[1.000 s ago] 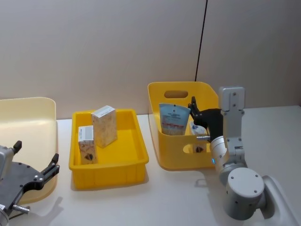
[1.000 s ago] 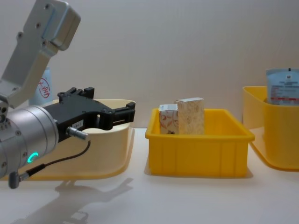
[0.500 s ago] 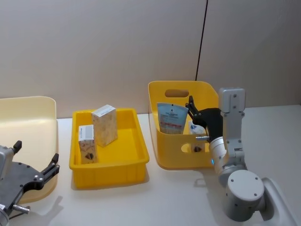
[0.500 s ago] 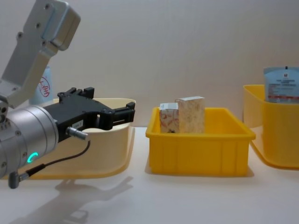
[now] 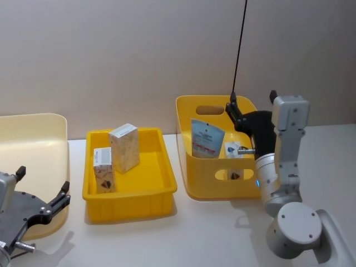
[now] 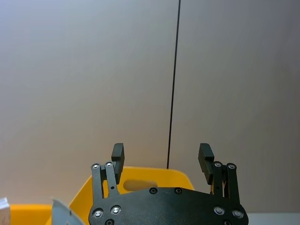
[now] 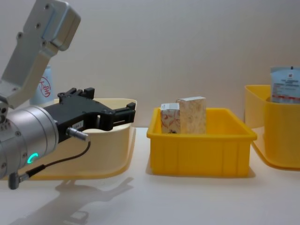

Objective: Bimanual collaborative sorting of washing and personal care products

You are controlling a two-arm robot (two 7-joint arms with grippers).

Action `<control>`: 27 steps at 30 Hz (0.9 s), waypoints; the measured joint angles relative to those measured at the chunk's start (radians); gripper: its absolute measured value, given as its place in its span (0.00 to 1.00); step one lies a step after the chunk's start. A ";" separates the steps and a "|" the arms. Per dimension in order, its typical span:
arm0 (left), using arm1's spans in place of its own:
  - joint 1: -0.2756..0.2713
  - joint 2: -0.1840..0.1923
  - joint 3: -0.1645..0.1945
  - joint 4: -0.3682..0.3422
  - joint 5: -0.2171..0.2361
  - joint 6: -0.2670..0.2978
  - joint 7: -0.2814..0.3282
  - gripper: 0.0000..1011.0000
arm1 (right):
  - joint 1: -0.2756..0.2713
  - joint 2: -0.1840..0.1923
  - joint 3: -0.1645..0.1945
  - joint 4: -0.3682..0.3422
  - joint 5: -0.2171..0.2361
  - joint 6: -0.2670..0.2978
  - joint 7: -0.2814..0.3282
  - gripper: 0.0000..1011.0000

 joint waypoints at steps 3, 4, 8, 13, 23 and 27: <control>0.000 0.000 0.000 0.000 0.000 0.000 0.000 0.99 | -0.009 -0.002 0.002 -0.021 -0.007 -0.022 -0.004 0.99; 0.000 0.000 0.000 0.000 0.000 0.000 0.000 0.99 | -0.009 -0.002 0.002 -0.021 -0.007 -0.022 -0.004 0.99; 0.000 0.000 0.000 0.000 0.000 0.000 0.000 0.99 | -0.025 -0.004 0.005 -0.047 -0.011 -0.054 -0.007 0.99; 0.000 0.000 0.000 0.000 0.000 0.000 0.000 0.99 | -0.040 -0.007 0.008 -0.071 -0.011 -0.082 -0.004 0.99; 0.000 0.000 0.000 0.000 0.000 0.000 0.000 0.99 | -0.054 0.007 -0.004 -0.085 0.007 -0.076 0.005 0.99; 0.000 0.000 0.000 0.000 0.000 0.000 0.000 0.99 | -0.072 0.032 -0.027 -0.099 0.040 -0.055 0.016 0.99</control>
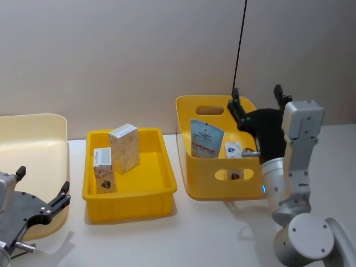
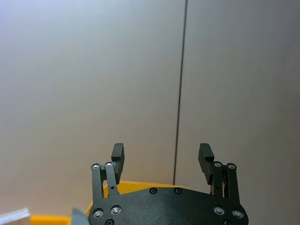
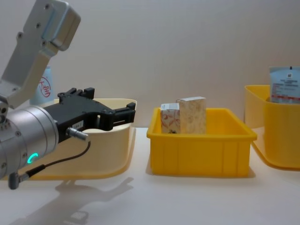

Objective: Bimanual collaborative sorting of washing and personal care products

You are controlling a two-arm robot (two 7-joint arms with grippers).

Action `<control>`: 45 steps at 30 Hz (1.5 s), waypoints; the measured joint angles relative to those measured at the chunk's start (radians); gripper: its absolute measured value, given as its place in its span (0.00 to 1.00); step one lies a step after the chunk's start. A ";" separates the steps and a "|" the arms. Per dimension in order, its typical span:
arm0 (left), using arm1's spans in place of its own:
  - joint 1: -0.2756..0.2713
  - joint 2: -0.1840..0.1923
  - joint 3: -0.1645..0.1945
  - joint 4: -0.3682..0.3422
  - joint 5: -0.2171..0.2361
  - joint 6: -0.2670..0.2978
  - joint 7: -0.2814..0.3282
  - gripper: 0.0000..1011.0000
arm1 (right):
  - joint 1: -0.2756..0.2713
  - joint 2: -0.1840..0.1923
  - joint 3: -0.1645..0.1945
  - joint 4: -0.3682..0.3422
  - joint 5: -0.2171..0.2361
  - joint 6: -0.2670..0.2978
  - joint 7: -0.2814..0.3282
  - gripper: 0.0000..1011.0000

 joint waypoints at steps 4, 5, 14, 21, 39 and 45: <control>0.000 0.000 0.000 0.000 0.000 0.000 0.000 0.99 | -0.025 0.033 -0.030 -0.019 0.044 0.029 0.016 0.99; 0.000 0.000 0.000 0.000 0.000 0.000 0.000 0.99 | -0.030 0.041 -0.037 -0.023 0.054 0.035 0.020 0.99; 0.000 0.000 0.000 0.000 0.000 0.000 0.000 0.99 | -0.094 0.128 -0.114 -0.074 0.167 0.109 0.062 0.99; 0.000 0.000 0.000 0.000 0.000 0.000 0.000 0.99 | -0.148 0.199 -0.178 -0.115 0.260 0.170 0.096 0.99; 0.000 0.000 0.000 0.000 0.000 0.000 0.000 0.99 | -0.215 0.290 -0.259 -0.166 0.380 0.248 0.140 0.99; 0.000 0.000 0.000 0.000 0.000 0.000 0.000 0.99 | -0.215 0.290 -0.259 -0.166 0.380 0.248 0.141 0.99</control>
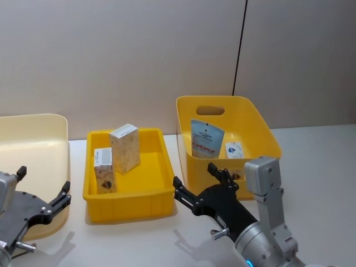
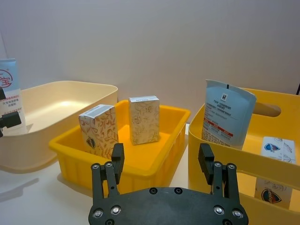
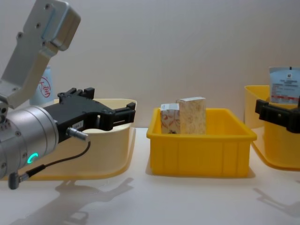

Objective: Bimanual collaborative sorting of washing and personal care products

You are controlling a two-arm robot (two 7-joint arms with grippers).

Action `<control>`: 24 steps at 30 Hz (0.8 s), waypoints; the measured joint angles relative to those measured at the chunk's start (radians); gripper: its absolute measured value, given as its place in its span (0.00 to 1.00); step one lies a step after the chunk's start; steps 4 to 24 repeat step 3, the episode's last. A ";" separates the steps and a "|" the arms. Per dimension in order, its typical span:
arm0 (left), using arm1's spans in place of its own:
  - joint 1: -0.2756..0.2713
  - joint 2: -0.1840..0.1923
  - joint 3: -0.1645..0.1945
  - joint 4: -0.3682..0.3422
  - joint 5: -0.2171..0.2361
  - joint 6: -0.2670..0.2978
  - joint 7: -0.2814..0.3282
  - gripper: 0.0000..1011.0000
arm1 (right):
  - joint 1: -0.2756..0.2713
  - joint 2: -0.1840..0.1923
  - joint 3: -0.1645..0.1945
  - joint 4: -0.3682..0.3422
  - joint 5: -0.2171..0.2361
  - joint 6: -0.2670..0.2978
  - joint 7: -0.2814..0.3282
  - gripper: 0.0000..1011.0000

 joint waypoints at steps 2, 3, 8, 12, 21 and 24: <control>0.000 0.000 0.000 0.000 0.000 0.000 0.000 0.99 | 0.000 0.000 0.000 0.000 0.000 0.000 0.000 0.99; 0.000 0.000 0.000 0.000 0.000 0.000 0.000 0.99 | 0.000 0.000 0.000 0.000 0.000 0.000 0.000 0.99; 0.000 0.000 0.000 0.000 0.000 0.000 0.000 0.99 | 0.000 0.000 0.000 0.000 0.000 0.000 0.000 0.99; 0.000 0.000 0.000 0.000 0.000 0.000 0.000 0.99 | 0.000 0.000 0.000 0.000 0.000 0.000 0.000 0.99; 0.000 0.000 0.000 0.000 0.000 0.000 0.000 0.99 | 0.000 0.000 0.000 0.000 0.000 0.000 0.000 0.99; 0.000 0.000 0.000 0.000 0.000 0.000 0.000 0.99 | 0.000 0.000 0.000 0.000 0.000 0.000 0.000 0.99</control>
